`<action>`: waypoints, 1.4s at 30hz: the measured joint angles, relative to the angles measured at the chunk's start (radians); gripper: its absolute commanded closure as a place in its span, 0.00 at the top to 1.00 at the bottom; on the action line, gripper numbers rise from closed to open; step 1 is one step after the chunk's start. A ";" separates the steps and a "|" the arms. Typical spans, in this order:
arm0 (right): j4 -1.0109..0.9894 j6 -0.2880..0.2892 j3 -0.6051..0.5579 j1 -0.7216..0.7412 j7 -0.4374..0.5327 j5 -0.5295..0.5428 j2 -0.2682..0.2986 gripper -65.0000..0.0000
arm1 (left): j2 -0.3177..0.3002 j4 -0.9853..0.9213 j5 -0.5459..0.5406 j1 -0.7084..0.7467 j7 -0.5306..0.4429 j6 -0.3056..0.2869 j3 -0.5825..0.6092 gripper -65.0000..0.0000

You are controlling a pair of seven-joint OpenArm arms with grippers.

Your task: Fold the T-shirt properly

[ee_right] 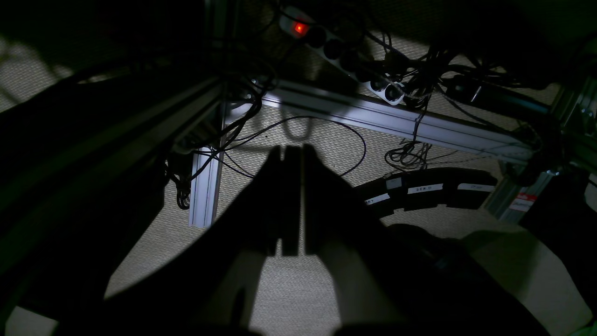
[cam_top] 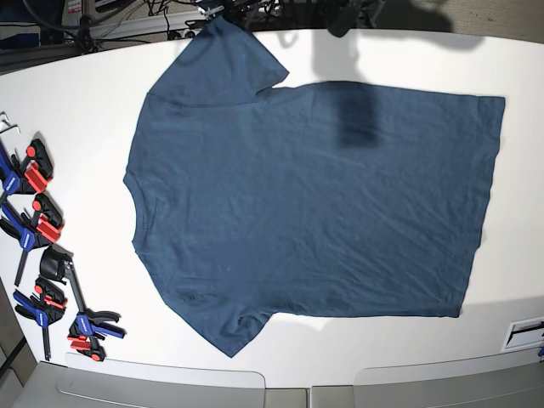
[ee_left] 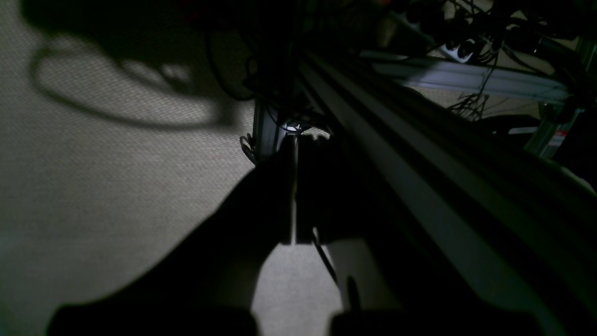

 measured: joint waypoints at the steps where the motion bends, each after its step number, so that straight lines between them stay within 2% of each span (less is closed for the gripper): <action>1: 0.000 0.000 0.000 0.000 0.000 0.000 0.000 0.00 | 0.000 0.008 -0.001 0.003 -0.001 0.000 0.000 0.00; 10: 0.000 0.000 0.001 0.000 0.003 0.000 0.000 0.00 | 0.000 0.103 -0.007 0.059 -0.005 -0.003 0.000 0.00; 32: 0.000 0.000 0.001 0.000 0.003 0.000 0.000 0.00 | 0.000 0.104 -0.007 0.063 -0.001 -0.003 0.000 0.00; 37: 0.001 0.000 0.001 -0.001 0.003 0.000 0.011 0.00 | -0.001 0.105 -0.007 0.063 0.022 -0.004 0.000 0.00; 42: 0.002 0.000 0.001 -0.021 0.006 0.000 0.052 0.00 | -0.021 0.106 -0.007 0.071 0.043 -0.012 0.000 0.00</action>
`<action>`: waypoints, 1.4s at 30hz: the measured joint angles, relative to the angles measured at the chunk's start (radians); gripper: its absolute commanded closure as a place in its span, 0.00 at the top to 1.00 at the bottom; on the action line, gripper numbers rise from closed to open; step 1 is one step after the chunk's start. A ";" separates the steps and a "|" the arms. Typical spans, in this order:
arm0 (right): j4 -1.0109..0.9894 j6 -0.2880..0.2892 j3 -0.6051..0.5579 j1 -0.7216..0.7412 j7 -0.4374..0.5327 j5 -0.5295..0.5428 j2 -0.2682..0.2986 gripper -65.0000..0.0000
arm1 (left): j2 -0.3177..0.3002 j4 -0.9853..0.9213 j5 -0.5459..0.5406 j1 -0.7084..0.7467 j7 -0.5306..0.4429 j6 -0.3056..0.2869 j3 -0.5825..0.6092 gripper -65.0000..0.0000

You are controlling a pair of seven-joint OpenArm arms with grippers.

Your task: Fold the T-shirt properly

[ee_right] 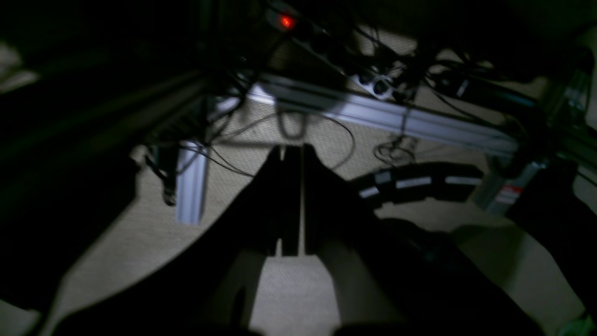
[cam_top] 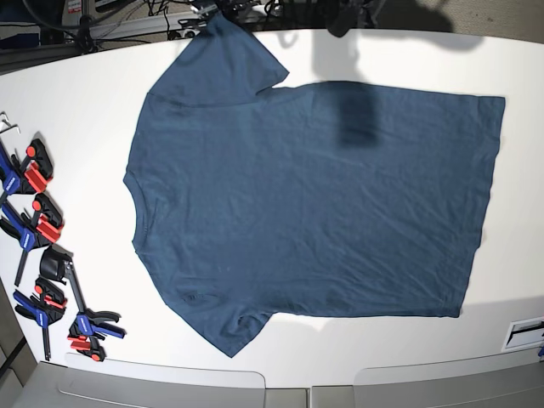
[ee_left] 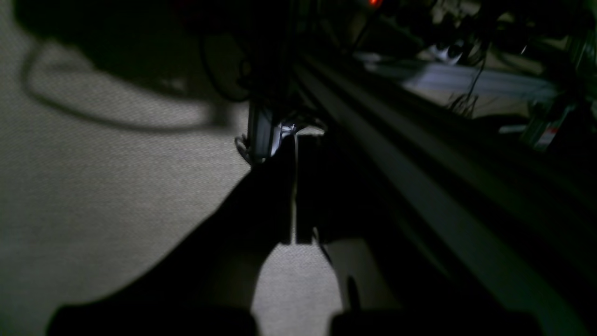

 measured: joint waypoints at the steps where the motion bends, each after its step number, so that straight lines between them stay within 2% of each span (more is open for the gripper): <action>1: 0.000 0.000 0.000 -0.008 0.002 0.000 0.009 0.00 | -0.006 0.001 -0.001 0.005 0.001 -0.003 0.000 0.00; 7: 0.048 0.000 0.000 -0.077 -0.003 0.000 0.066 0.00 | -0.072 0.034 -0.004 0.068 0.000 -0.002 0.000 0.00; 13: 0.235 -0.004 0.000 -0.214 -0.003 0.002 0.135 0.00 | -0.139 0.206 -0.003 0.217 0.000 -0.003 0.001 0.00; 17: 0.403 -0.003 0.000 -0.346 0.009 0.001 0.190 0.00 | -0.192 0.343 -0.008 0.355 0.001 -0.005 0.002 0.00; 24: 0.700 -0.008 0.005 -0.645 -0.017 0.002 0.328 0.00 | -0.302 0.616 -0.095 0.581 0.001 0.000 -0.001 0.00; 30: 0.996 -0.012 0.021 -0.853 0.002 0.056 0.443 0.00 | -0.305 0.869 -0.113 0.772 0.028 -0.006 -0.129 0.00; 32: 1.082 -0.040 0.064 -0.935 -0.012 0.060 0.473 0.00 | -0.308 0.960 -0.180 0.821 0.063 -0.005 -0.191 0.00; 35: 1.232 -0.035 0.158 -1.043 -0.024 0.061 0.492 0.00 | -0.323 1.092 -0.279 0.880 0.141 -0.010 -0.286 0.00; 38: 1.403 -0.028 0.272 -1.125 -0.006 0.077 0.488 0.00 | -0.340 1.199 -0.360 0.928 0.241 -0.115 -0.394 0.00; 42: 1.583 -0.032 0.435 -1.225 -0.034 0.215 0.496 0.00 | -0.340 1.301 -0.516 0.976 0.380 -0.275 -0.548 0.00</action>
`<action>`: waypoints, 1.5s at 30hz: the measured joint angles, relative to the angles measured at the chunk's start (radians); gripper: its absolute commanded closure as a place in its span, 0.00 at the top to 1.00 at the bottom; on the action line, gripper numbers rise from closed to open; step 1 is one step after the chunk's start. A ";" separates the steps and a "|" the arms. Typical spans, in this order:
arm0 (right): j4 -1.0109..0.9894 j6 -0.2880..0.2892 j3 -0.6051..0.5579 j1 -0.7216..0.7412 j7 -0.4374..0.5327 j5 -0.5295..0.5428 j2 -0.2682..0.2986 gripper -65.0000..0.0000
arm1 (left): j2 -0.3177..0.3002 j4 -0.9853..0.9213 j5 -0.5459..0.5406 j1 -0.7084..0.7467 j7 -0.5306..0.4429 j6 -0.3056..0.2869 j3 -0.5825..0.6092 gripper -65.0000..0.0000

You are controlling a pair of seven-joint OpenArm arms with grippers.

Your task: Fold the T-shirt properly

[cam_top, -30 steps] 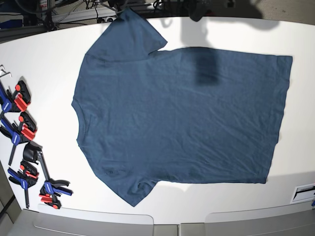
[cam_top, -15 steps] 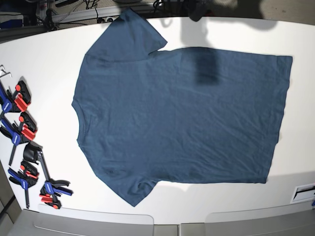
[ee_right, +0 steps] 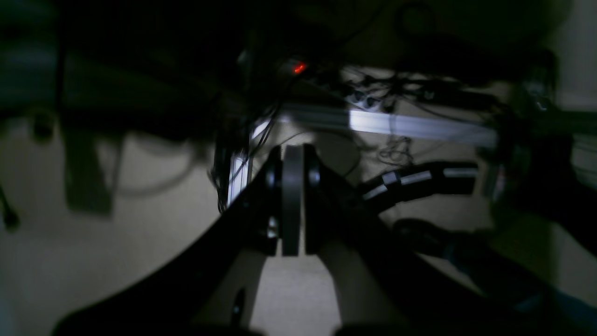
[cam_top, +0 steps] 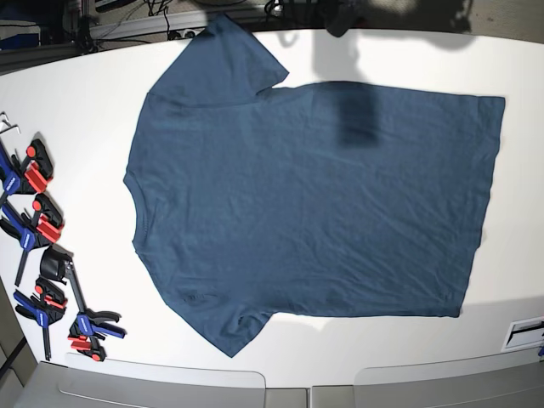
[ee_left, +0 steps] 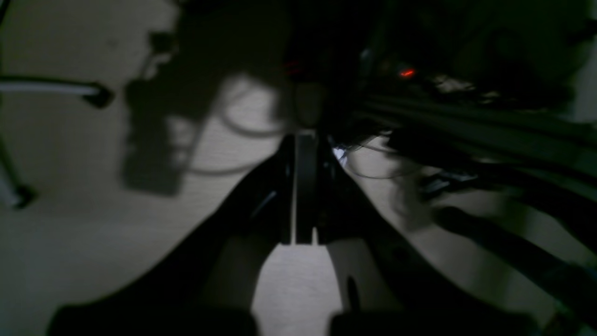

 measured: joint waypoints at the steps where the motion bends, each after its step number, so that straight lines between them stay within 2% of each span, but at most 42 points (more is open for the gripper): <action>1: 0.036 0.005 0.037 -0.004 -0.013 0.021 0.000 0.00 | 0.001 0.016 -0.043 0.009 0.027 -0.041 -0.035 0.00; 4: 0.155 0.046 0.141 0.010 -0.004 0.077 -0.005 0.00 | 0.006 0.037 -0.177 0.017 0.103 -0.151 -0.140 0.00; 7: 0.237 0.100 0.253 0.009 -0.078 0.196 -0.020 0.00 | -0.002 0.038 -0.314 0.016 0.154 -0.241 -0.240 0.00; 10: 0.308 0.232 0.354 0.004 -0.129 0.312 -0.077 0.00 | 0.003 0.038 -0.422 0.017 0.173 -0.308 -0.311 0.00; 14: 0.347 0.378 0.463 0.006 -0.127 0.447 -0.140 0.00 | 0.000 0.038 -0.502 0.002 0.211 -0.308 -0.367 0.00; 16: 0.345 0.427 0.504 0.012 -0.197 0.486 -0.171 0.00 | -0.002 0.038 -0.556 -0.022 0.275 -0.308 -0.378 0.00; 18: 0.341 0.464 0.529 0.066 -0.265 0.544 -0.203 0.00 | 0.004 0.038 -0.596 -0.052 0.382 -0.309 -0.376 0.00; 21: 0.333 0.533 0.564 0.151 -0.292 0.658 -0.245 0.00 | 0.008 0.038 -0.688 -0.099 0.496 -0.308 -0.373 0.00; 22: 0.321 0.562 0.573 0.174 -0.294 0.680 -0.261 0.00 | 0.003 0.038 -0.697 -0.112 0.504 -0.309 -0.375 0.00; 25: 0.257 0.592 0.578 0.242 -0.328 0.697 -0.315 0.00 | 0.005 0.038 -0.696 -0.130 0.545 -0.309 -0.376 0.00; 27: 0.210 0.637 0.578 0.284 -0.346 0.729 -0.343 0.00 | 0.008 0.038 -0.693 -0.130 0.545 -0.308 -0.375 0.00; 33: 0.083 0.624 0.579 0.383 -0.352 0.753 -0.429 0.00 | 0.006 0.038 -0.695 -0.138 0.537 -0.308 -0.375 0.00; 41: 0.082 0.628 0.578 0.398 -0.353 0.727 -0.526 0.00 | 0.014 0.038 -0.695 -0.138 0.523 -0.308 -0.375 0.00; 45: 0.082 0.628 0.578 0.398 -0.343 0.642 -0.532 0.00 | 0.014 0.038 -0.695 -0.138 0.510 -0.308 -0.375 0.17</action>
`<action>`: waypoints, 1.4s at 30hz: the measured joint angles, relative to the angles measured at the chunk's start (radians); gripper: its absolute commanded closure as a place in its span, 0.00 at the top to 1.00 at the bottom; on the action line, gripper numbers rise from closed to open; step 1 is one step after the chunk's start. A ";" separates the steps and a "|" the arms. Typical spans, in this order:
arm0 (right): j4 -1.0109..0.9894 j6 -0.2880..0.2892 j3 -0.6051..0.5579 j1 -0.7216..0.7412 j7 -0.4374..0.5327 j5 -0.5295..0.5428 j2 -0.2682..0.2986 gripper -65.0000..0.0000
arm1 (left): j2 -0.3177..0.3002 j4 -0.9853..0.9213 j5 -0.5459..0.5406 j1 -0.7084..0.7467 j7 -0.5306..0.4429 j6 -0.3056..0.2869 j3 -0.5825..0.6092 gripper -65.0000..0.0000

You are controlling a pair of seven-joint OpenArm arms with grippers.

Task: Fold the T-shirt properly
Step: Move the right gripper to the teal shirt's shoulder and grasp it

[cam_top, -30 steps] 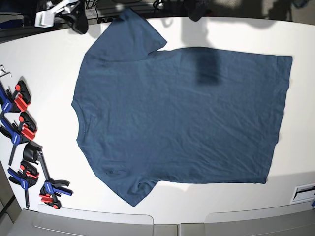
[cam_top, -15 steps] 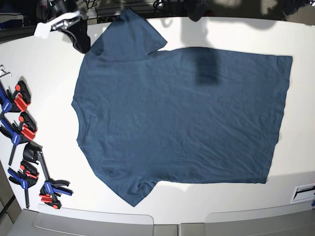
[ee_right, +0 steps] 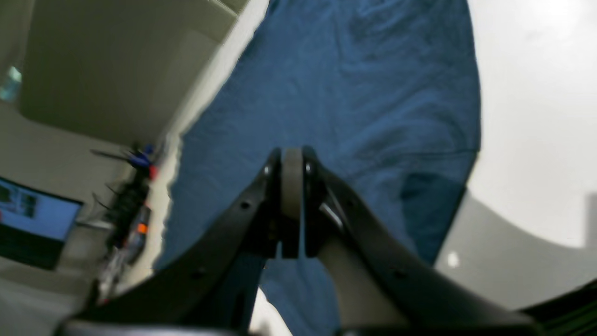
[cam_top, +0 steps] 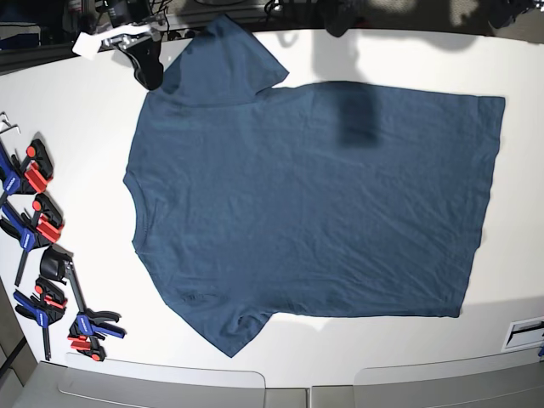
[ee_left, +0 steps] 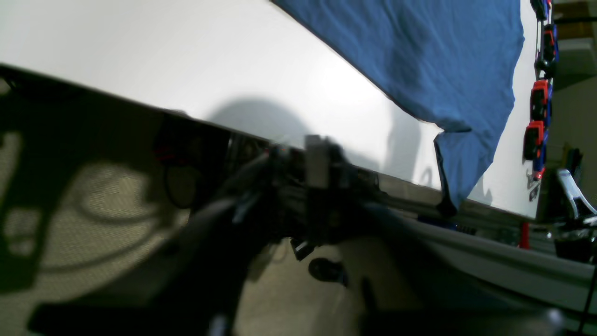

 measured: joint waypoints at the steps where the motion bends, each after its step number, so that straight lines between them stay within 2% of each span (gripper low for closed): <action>1: 0.000 -0.001 0.000 0.000 -0.001 -0.020 0.000 0.00 | 0.000 0.000 0.000 0.000 -0.005 0.000 0.000 0.20; 4: 0.000 -0.015 0.000 0.000 -0.045 -0.045 0.001 0.03 | 0.000 0.000 0.000 0.000 -0.009 0.000 0.000 0.22; 6: 0.000 -0.016 0.000 0.000 -0.073 -0.048 0.001 0.28 | 0.000 0.000 0.000 0.000 -0.011 0.000 0.000 0.22; 7: 0.000 -0.015 0.000 0.000 -0.073 -0.046 0.000 0.38 | 0.000 0.000 0.000 0.000 -0.011 0.000 0.000 0.22; 8: 0.000 -0.015 0.000 0.000 -0.073 -0.046 0.000 0.44 | 0.000 0.000 0.000 0.000 -0.011 0.000 0.000 0.22; 9: 0.000 -0.015 0.000 0.000 -0.073 -0.046 0.001 0.45 | 0.000 0.000 0.000 0.000 -0.011 0.000 0.000 0.22; 14: 0.000 -0.015 0.000 0.000 -0.069 -0.041 0.002 0.45 | 0.000 0.000 0.000 0.000 -0.014 0.000 0.000 0.22; 18: 0.000 -0.015 0.000 0.000 -0.069 -0.041 0.001 0.45 | 0.001 0.000 0.000 0.000 -0.068 0.000 0.000 0.22; 24: 0.000 -0.015 0.023 0.003 -0.073 -0.077 0.001 0.45 | 0.031 0.000 0.002 -0.018 -0.060 0.000 0.000 0.36; 28: 0.000 -0.015 0.108 0.043 -0.089 -0.132 0.002 0.45 | 0.031 -0.001 0.001 -0.028 -0.063 0.000 0.000 0.37; 35: 0.000 -0.014 0.260 0.116 -0.193 -0.135 0.097 0.45 | 0.031 -0.001 0.000 -0.033 -0.063 0.000 0.000 0.37; 38: -0.004 -0.014 0.299 0.136 -0.196 -0.196 0.130 0.45 | 0.031 -0.001 0.000 -0.033 -0.063 0.000 0.000 0.37; 42: -0.063 -0.043 0.323 0.192 -0.196 -0.206 0.183 0.45 | 0.031 -0.001 0.000 -0.033 -0.063 0.000 0.000 0.37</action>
